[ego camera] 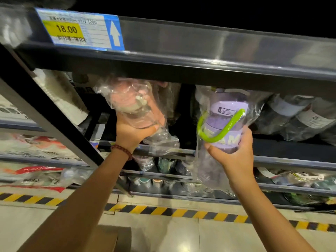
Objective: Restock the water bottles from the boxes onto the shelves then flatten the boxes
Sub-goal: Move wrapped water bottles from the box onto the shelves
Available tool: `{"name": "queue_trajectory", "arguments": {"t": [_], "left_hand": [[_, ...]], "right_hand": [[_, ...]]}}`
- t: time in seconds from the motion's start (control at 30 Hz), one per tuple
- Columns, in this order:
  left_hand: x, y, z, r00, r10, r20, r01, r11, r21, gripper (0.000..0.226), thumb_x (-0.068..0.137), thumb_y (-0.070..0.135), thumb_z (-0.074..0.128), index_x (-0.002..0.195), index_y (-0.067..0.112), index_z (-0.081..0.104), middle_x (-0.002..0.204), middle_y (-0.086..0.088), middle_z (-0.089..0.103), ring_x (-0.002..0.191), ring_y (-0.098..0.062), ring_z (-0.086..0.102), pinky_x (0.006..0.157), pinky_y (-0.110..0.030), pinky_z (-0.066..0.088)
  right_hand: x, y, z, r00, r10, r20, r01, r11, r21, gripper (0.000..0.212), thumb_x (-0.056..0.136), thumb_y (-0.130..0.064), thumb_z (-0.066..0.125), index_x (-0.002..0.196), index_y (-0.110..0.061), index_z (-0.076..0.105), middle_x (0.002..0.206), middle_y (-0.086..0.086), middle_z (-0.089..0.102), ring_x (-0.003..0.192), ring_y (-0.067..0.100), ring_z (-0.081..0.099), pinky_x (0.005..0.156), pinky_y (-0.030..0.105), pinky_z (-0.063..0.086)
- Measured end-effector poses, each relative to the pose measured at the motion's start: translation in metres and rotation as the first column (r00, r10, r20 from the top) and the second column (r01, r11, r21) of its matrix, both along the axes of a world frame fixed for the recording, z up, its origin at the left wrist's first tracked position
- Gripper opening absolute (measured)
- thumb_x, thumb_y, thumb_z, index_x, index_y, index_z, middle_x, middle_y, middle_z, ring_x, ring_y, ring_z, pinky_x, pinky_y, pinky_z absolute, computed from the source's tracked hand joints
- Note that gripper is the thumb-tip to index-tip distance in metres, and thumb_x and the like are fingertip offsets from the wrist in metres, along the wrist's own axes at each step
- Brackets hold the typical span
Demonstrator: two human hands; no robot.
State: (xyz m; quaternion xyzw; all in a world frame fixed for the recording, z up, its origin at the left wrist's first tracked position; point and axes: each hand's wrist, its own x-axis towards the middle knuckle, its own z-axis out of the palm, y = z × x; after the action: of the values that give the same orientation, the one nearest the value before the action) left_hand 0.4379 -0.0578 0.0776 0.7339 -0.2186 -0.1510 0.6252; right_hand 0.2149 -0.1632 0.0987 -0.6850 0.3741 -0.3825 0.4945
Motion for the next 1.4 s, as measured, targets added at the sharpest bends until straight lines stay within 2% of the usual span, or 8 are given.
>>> {"name": "queue_trajectory", "arguments": {"t": [0.17,0.43,0.57,0.77,0.9,1.17,1.3,1.4], "left_hand": [[0.029,0.015,-0.006,0.997,0.023,0.067,-0.029,0.995,0.092,0.120,0.035,0.051,0.085,0.133,0.001,0.039,0.129,-0.010,0.053,0.121,-0.017,0.052,0.108,-0.028,0.038],[0.043,0.024,-0.022,0.967,0.142,0.210,-0.172,0.976,0.131,0.112,0.059,0.010,0.088,0.144,-0.002,0.016,0.137,-0.003,0.035,0.121,-0.003,0.028,0.083,0.014,0.012],[0.041,0.020,-0.022,0.957,0.154,0.247,-0.186,0.977,0.109,0.102,0.059,0.005,0.087,0.138,-0.008,0.024,0.116,0.002,0.032,0.112,-0.004,0.032,0.079,0.014,0.018],[0.042,0.019,-0.019,0.961,0.146,0.236,-0.169,0.983,0.077,0.099,0.057,0.004,0.088,0.134,-0.006,0.028,0.117,-0.001,0.039,0.111,-0.008,0.039,0.083,0.011,0.023],[0.040,0.017,-0.015,0.972,0.144,0.184,-0.159,0.985,0.068,0.085,0.056,0.001,0.088,0.120,0.009,0.033,0.108,0.004,0.043,0.101,-0.008,0.045,0.077,0.009,0.029],[0.038,0.015,-0.007,0.989,0.129,0.069,-0.134,0.988,0.072,0.094,0.061,-0.001,0.084,0.135,0.007,0.026,0.102,0.016,0.038,0.096,-0.002,0.046,0.068,0.010,0.031],[0.036,0.018,-0.005,0.990,0.126,0.063,-0.132,0.986,0.104,0.099,0.063,0.005,0.084,0.141,0.001,0.022,0.112,0.009,0.032,0.107,-0.003,0.034,0.066,0.014,0.023],[0.035,0.020,-0.005,0.983,0.147,0.112,-0.160,0.979,0.123,0.093,0.061,0.003,0.085,0.134,-0.002,0.028,0.110,0.006,0.035,0.105,-0.005,0.037,0.069,0.013,0.023]], "right_hand": [[0.026,0.003,0.000,0.998,0.062,-0.013,-0.062,0.996,-0.056,0.078,0.057,-0.026,0.077,0.126,-0.018,0.041,0.109,-0.016,0.050,0.094,-0.011,0.052,0.074,0.004,0.043],[0.050,0.002,0.004,0.987,0.158,-0.002,-0.158,0.986,-0.060,0.063,0.060,-0.022,0.078,0.113,-0.022,0.044,0.103,-0.012,0.056,0.091,-0.005,0.057,0.074,0.009,0.045],[0.051,-0.003,0.007,0.984,0.176,-0.034,-0.177,0.983,-0.050,0.065,0.055,-0.032,0.079,0.108,-0.025,0.043,0.106,-0.002,0.057,0.098,0.012,0.060,0.080,0.026,0.053],[0.060,-0.006,0.018,0.978,0.164,-0.127,-0.180,0.976,-0.125,0.058,0.055,-0.025,0.084,0.085,-0.032,0.035,0.089,-0.009,0.048,0.077,0.000,0.050,0.063,0.007,0.043],[0.070,-0.005,0.020,0.970,0.150,-0.190,-0.172,0.979,-0.105,0.057,0.040,-0.050,0.068,0.083,-0.033,0.034,0.088,-0.011,0.046,0.078,0.003,0.049,0.064,0.012,0.042],[0.085,-0.002,0.028,0.910,0.171,-0.378,-0.313,0.882,-0.354,0.053,0.059,-0.029,0.080,0.087,-0.014,0.037,0.075,-0.012,0.037,0.074,0.016,0.043,0.066,0.034,0.039],[0.093,0.002,0.020,0.947,0.223,-0.233,-0.277,0.932,-0.235,0.055,0.053,-0.025,0.081,0.084,-0.026,0.035,0.079,-0.015,0.039,0.072,-0.009,0.049,0.060,0.009,0.038],[0.097,0.003,-0.002,0.978,0.193,-0.084,-0.198,0.979,-0.055,0.063,0.056,-0.012,0.087,0.089,-0.028,0.036,0.088,-0.011,0.046,0.077,-0.007,0.052,0.066,0.014,0.042]]}}
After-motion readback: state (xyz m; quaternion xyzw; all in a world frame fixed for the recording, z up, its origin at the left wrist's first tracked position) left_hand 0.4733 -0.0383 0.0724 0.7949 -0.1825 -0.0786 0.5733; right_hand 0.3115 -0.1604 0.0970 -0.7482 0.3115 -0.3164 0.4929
